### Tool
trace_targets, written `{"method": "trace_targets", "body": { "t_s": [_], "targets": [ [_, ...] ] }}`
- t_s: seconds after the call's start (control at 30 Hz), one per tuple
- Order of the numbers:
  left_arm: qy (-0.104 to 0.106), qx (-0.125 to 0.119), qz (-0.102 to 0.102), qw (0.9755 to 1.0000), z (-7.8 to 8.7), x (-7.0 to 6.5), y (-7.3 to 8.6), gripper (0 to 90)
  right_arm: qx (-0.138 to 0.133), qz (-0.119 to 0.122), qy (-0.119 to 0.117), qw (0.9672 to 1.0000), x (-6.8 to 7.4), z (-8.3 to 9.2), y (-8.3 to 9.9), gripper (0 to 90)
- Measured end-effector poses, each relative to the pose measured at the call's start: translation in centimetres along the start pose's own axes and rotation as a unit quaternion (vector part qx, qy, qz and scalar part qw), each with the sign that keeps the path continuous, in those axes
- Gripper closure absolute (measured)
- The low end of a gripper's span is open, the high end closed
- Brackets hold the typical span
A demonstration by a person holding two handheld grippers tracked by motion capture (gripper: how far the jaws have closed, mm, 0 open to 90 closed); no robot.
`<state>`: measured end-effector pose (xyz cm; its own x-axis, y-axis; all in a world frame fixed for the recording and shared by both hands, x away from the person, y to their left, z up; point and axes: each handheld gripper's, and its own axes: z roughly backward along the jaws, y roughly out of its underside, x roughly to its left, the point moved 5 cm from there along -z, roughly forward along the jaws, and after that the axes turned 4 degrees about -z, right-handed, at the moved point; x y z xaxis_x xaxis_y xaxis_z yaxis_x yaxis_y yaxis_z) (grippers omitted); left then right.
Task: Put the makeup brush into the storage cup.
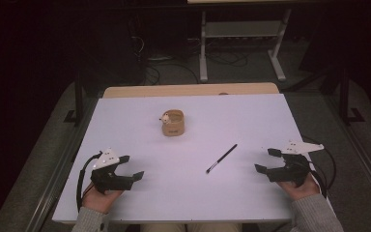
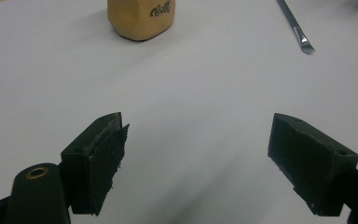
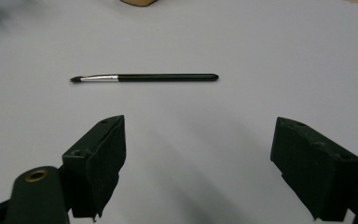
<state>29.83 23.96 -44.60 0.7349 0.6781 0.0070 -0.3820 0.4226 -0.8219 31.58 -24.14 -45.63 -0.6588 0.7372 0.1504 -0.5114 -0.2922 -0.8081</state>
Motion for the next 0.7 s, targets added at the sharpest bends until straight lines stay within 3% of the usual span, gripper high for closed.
{"method": "trace_targets", "body": {
  "t_s": [0.4, 0.57, 0.7],
  "targets": [
    [-0.006, 0.000, -0.002, 1.0000, 0.2, -0.2, -0.1, 17.7, 0.008, 0.005, -0.002, 1.0000, 0.2, -0.4, -0.2, 16.7],
    [0.005, -0.007, 0.010, 0.9999, 0.2, -0.7, -0.7, 17.7, 0.008, 0.005, -0.002, 1.0000, 0.3, -0.4, -0.2, 16.6],
    [0.012, -0.006, 0.001, 0.9999, -0.3, -1.5, -1.8, 20.9, 0.003, 0.004, -0.003, 1.0000, 0.5, -0.2, -0.3, 16.6]
  ]
}}
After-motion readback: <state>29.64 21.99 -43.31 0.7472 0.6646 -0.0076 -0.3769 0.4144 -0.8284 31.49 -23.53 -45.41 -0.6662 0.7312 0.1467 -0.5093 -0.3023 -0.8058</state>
